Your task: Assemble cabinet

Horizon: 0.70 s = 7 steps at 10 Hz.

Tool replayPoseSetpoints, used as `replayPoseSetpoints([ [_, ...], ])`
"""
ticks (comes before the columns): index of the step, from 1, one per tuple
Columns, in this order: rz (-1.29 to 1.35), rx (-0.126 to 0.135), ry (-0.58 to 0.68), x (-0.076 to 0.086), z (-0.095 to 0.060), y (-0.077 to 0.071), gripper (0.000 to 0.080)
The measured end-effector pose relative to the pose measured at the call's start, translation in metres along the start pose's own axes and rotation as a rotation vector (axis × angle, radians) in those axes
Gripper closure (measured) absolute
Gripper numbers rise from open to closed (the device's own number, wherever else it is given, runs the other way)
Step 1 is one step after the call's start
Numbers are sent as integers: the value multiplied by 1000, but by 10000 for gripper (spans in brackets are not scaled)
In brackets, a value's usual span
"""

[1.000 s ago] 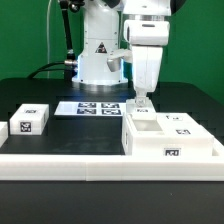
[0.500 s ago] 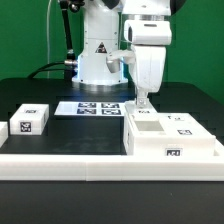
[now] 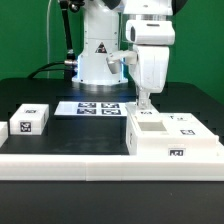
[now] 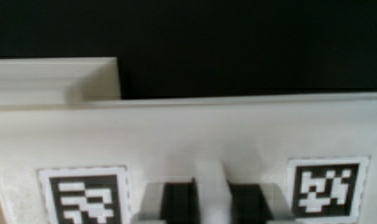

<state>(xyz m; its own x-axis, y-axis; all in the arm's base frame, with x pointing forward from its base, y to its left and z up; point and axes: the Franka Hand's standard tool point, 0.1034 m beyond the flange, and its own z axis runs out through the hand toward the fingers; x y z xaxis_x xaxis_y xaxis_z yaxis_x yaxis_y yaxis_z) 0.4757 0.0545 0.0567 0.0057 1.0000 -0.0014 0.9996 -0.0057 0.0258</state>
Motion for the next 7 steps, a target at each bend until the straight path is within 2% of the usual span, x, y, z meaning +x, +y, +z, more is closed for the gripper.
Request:
replayPoseSetpoints([
  [2, 4, -8, 2, 0, 0, 14, 729],
  [4, 9, 0, -2, 2, -1, 34, 729],
  [5, 2, -6, 0, 3, -1, 38, 729],
  [7, 1, -7, 0, 3, -2, 37, 729],
])
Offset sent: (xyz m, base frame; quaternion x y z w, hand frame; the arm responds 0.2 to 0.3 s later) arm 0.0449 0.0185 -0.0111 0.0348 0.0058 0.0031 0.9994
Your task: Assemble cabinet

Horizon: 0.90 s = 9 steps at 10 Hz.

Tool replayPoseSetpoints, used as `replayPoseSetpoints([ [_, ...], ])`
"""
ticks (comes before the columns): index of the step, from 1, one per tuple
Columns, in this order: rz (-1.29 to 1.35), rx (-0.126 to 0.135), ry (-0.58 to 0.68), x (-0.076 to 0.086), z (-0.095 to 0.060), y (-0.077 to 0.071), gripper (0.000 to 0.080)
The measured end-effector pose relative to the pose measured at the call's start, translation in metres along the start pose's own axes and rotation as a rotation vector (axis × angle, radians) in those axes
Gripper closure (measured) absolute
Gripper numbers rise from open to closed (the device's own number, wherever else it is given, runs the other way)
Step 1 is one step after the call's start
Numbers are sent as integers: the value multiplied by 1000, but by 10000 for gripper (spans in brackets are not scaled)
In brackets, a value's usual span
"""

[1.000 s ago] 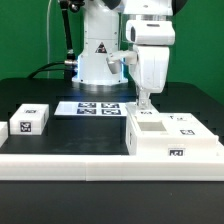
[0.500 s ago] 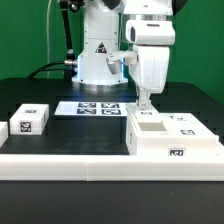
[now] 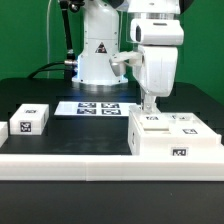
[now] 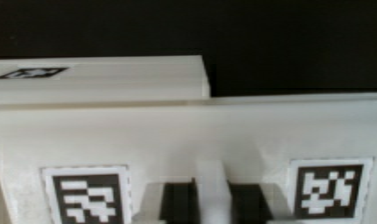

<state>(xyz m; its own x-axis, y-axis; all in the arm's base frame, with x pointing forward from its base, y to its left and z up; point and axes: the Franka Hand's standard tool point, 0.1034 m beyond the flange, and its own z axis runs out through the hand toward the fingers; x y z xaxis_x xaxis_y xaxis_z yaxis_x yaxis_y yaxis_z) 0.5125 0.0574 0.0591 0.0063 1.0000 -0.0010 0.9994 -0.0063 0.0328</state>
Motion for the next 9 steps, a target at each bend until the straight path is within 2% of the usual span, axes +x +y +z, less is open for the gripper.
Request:
replayPoseSetpoints([
  [3, 1, 2, 0, 0, 0, 0, 729],
  [4, 6, 9, -3, -1, 0, 11, 729],
  [6, 8, 6, -3, 1, 0, 31, 729],
  [9, 11, -8, 4, 3, 2, 55, 729],
])
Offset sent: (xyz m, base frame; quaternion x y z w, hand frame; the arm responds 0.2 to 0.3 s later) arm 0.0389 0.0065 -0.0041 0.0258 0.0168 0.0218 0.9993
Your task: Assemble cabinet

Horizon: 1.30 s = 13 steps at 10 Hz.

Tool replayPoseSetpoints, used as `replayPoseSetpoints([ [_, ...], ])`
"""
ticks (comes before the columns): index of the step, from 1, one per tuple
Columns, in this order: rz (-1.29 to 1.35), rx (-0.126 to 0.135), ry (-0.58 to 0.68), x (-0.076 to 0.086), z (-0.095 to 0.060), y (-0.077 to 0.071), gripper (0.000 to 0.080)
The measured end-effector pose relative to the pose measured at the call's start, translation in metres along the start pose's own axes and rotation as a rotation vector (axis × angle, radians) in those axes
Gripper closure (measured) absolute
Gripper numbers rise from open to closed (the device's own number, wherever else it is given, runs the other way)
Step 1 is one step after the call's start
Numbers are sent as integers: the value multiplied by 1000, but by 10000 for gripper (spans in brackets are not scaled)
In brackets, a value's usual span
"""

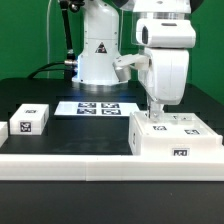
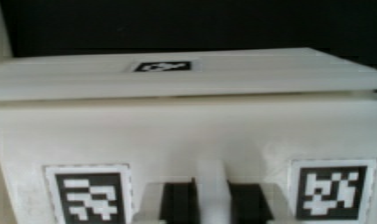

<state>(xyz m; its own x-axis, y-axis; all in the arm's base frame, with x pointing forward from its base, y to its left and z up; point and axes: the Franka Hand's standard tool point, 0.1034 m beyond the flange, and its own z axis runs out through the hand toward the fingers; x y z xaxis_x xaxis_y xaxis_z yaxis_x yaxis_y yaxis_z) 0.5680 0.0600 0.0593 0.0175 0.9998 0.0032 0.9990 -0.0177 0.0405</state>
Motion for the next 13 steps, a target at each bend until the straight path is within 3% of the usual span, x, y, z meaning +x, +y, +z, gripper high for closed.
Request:
replayPoseSetpoints([
  [2, 3, -6, 3, 1, 1, 9, 729],
  [6, 5, -9, 3, 0, 0, 8, 729],
  [7, 5, -9, 3, 0, 0, 8, 548],
  [9, 5, -8, 3, 0, 0, 7, 269],
  [10, 6, -8, 3, 0, 1, 7, 269],
  [11, 6, -8, 3, 0, 1, 7, 90],
  [12, 6, -8, 3, 0, 1, 7, 28],
  [13, 6, -8, 2, 0, 0, 7, 28],
])
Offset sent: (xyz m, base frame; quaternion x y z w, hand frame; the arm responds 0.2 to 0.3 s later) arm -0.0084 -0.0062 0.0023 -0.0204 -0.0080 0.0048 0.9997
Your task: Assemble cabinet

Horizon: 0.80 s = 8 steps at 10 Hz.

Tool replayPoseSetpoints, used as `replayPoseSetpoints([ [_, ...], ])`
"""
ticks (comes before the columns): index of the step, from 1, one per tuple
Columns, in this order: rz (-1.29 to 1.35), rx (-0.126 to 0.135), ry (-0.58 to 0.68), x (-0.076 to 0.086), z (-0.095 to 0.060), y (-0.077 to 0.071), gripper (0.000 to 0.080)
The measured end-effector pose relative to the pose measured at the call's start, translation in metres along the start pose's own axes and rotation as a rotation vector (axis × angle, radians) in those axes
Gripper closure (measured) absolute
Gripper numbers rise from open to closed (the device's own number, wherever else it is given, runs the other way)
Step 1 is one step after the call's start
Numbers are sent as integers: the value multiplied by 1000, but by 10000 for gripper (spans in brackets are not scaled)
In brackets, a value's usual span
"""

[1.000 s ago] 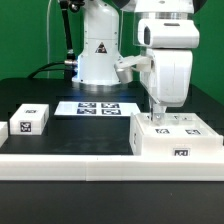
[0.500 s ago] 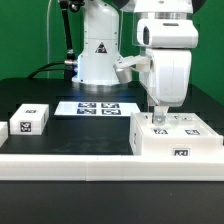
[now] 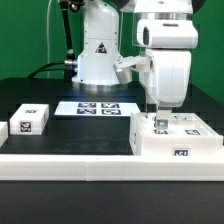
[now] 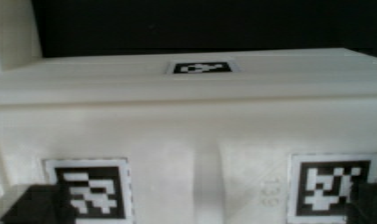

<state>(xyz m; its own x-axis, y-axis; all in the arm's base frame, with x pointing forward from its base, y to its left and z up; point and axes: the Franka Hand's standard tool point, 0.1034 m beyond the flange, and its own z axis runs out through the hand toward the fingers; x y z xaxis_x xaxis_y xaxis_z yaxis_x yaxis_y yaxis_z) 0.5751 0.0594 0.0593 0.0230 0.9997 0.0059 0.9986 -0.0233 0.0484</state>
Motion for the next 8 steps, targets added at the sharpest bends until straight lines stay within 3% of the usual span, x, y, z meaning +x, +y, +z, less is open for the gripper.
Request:
replayPoseSetpoints([
  [3, 90, -38, -6, -6, -21, -14, 1],
  [4, 136, -38, -8, -8, -24, -22, 2],
  [6, 345, -63, 10, 2, -28, -38, 2],
  [8, 386, -56, 13, 11, -26, -44, 2],
])
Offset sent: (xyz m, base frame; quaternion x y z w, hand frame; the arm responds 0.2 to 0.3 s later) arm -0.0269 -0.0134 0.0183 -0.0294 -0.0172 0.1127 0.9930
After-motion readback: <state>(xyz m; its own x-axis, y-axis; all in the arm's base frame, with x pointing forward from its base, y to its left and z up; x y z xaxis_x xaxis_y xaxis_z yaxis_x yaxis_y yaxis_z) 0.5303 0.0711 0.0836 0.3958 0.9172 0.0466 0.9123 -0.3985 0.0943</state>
